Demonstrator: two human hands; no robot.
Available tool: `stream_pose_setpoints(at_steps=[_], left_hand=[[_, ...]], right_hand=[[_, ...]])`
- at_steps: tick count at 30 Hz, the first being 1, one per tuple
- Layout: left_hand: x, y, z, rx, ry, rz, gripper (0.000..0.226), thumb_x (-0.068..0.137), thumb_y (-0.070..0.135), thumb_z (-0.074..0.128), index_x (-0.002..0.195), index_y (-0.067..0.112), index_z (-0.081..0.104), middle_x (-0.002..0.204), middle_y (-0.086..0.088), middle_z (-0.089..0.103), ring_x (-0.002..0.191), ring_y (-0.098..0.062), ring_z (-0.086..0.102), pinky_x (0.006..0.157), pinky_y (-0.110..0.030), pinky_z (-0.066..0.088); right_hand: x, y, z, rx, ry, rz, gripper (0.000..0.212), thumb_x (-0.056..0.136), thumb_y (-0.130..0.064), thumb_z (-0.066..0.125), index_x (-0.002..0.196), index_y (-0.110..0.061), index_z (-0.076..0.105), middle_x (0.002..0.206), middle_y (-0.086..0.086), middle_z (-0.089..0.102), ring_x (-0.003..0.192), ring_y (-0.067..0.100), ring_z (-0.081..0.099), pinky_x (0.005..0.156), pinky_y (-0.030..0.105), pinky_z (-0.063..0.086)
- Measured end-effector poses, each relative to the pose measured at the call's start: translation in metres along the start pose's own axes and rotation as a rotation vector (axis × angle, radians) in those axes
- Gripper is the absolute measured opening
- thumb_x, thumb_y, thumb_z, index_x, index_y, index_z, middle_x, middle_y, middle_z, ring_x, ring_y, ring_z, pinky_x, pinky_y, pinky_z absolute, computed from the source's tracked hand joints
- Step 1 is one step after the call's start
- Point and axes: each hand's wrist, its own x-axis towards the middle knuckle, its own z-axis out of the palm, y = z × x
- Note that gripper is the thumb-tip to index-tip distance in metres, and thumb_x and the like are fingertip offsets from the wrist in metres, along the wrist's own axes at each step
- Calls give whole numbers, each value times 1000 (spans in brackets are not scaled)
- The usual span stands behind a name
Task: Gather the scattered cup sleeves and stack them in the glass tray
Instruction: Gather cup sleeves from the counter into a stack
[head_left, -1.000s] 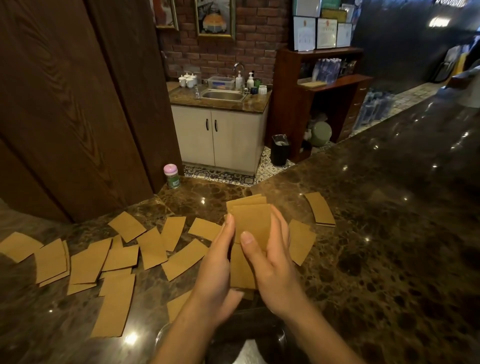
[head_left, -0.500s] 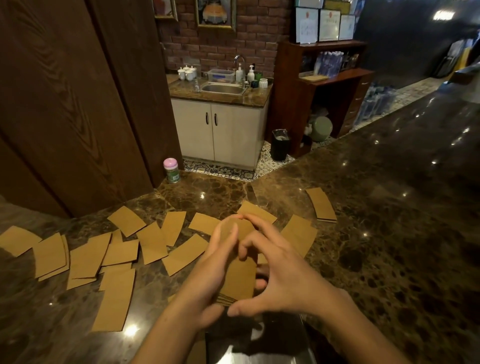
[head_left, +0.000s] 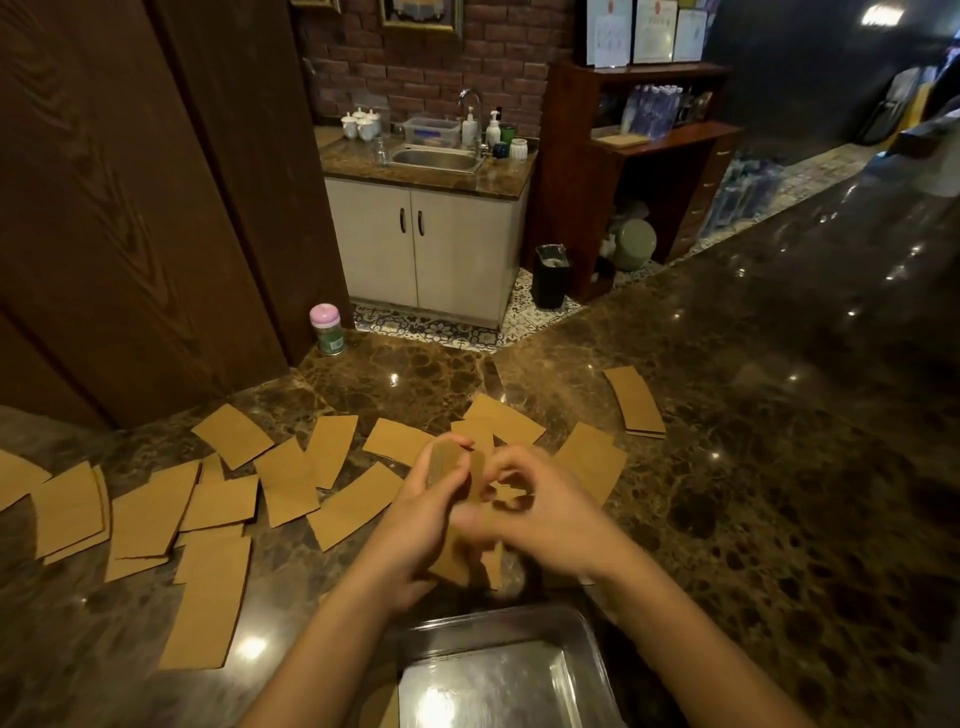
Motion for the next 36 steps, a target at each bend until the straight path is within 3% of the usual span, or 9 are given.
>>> stream_pose_setpoints(at_steps=[2, 4, 8, 15, 19, 22, 27, 32, 36], left_hand=[[29, -9, -6, 265, 53, 63, 23, 99, 27, 61, 113, 45, 55, 89, -13, 66, 63, -21, 64, 56, -39, 49], [60, -17, -11, 583, 125, 122, 33, 95, 26, 65, 116, 45, 47, 90, -5, 64, 62, -19, 61, 63, -43, 51], [112, -17, -14, 1031, 264, 100, 49, 89, 37, 66, 127, 43, 36, 110, -8, 67, 96, -34, 64, 77, -42, 53], [156, -15, -2, 1245, 322, -73, 70, 78, 49, 77, 132, 35, 36, 132, -20, 51, 120, -44, 51, 88, -48, 48], [165, -18, 1, 1200, 254, -96, 82, 73, 48, 82, 137, 39, 32, 133, -20, 49, 121, -44, 50, 89, -48, 48], [163, -20, -1, 1172, 232, -60, 83, 68, 55, 83, 133, 42, 33, 131, -17, 52, 119, -42, 53, 91, -50, 50], [155, -14, -23, 1076, 256, 12, 64, 80, 47, 75, 129, 44, 35, 124, -11, 61, 107, -36, 62, 84, -45, 53], [135, -8, -42, 861, 244, 100, 45, 90, 26, 71, 124, 36, 44, 87, 2, 69, 62, -14, 65, 70, -39, 59], [117, -13, -53, 759, 259, 117, 42, 92, 27, 70, 124, 36, 45, 77, 0, 64, 47, -13, 58, 51, -33, 52]], right_hand=[[30, 32, -12, 11, 292, 202, 47, 73, -67, 80, 99, -33, 59, 111, -2, 68, 99, 20, 70, 85, 45, 62], [58, 64, -30, -98, 473, 401, 60, 80, -64, 74, 120, -23, 57, 124, 8, 66, 115, 29, 64, 95, 44, 56], [88, 96, -47, -259, 466, 817, 103, 85, -66, 71, 154, -7, 22, 156, 24, 36, 143, 42, 38, 111, 48, 42], [123, 93, -40, -262, 509, 1006, 121, 63, -71, 86, 149, -10, 27, 151, 21, 38, 138, 37, 39, 106, 51, 46], [133, 102, -39, -259, 492, 971, 118, 58, -57, 96, 148, -5, 39, 149, 18, 49, 137, 37, 48, 102, 49, 50], [129, 110, -46, -283, 460, 863, 89, 63, -51, 96, 133, -9, 62, 136, 16, 62, 127, 33, 59, 95, 38, 56], [116, 106, -57, -46, 479, 557, 60, 71, -34, 95, 120, -13, 67, 124, 11, 71, 111, 27, 64, 90, 37, 55], [99, 81, -28, -64, 42, 358, 71, 65, -29, 99, 125, -18, 63, 114, -3, 70, 105, 18, 67, 81, 30, 58], [100, 76, 19, -386, -97, 348, 86, 61, -41, 98, 133, -16, 60, 134, 6, 63, 123, 28, 60, 101, 41, 55]])
